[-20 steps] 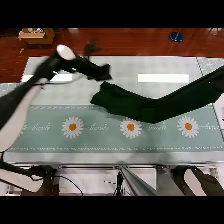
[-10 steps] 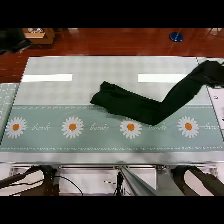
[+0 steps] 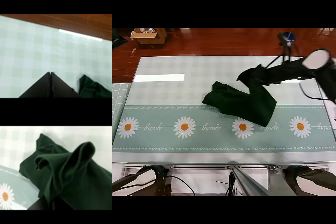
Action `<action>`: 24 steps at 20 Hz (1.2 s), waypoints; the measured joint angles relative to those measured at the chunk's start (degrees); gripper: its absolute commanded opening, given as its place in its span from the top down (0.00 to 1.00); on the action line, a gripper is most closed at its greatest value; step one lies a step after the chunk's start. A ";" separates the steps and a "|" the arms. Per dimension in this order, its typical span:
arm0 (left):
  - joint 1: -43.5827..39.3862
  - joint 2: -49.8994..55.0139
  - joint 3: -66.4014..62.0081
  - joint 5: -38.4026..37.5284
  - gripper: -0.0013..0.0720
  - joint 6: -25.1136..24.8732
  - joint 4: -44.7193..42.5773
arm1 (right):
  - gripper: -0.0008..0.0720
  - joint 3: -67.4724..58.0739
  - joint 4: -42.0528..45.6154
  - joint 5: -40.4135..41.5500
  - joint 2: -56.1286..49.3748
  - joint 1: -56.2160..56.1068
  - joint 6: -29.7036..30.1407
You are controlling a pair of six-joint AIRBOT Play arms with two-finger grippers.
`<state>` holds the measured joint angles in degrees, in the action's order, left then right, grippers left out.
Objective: Fold the shirts.
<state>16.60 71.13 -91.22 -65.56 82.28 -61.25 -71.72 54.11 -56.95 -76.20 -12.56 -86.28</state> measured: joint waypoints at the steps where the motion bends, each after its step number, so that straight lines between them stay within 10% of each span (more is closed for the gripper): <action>1: 0.02 -0.02 0.00 -0.22 0.96 -0.09 0.00 | 0.96 0.00 0.02 1.75 -1.75 -2.21 -0.42; 11: 0.13 -0.11 0.00 -2.01 0.96 -0.63 0.90 | 0.96 0.00 -1.27 21.29 -9.88 -13.18 -6.99; 14: 0.13 -0.11 0.00 -2.16 0.96 -0.81 1.11 | 0.55 0.00 -2.23 24.15 -10.23 -13.73 -7.76; 24: 0.13 -0.11 0.00 -2.16 0.96 -0.81 1.25 | 0.51 0.00 -1.42 10.47 -8.13 -11.67 -3.32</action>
<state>16.73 71.02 -91.22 -67.72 81.47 -60.01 -71.72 52.69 -46.48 -84.33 -24.23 -89.60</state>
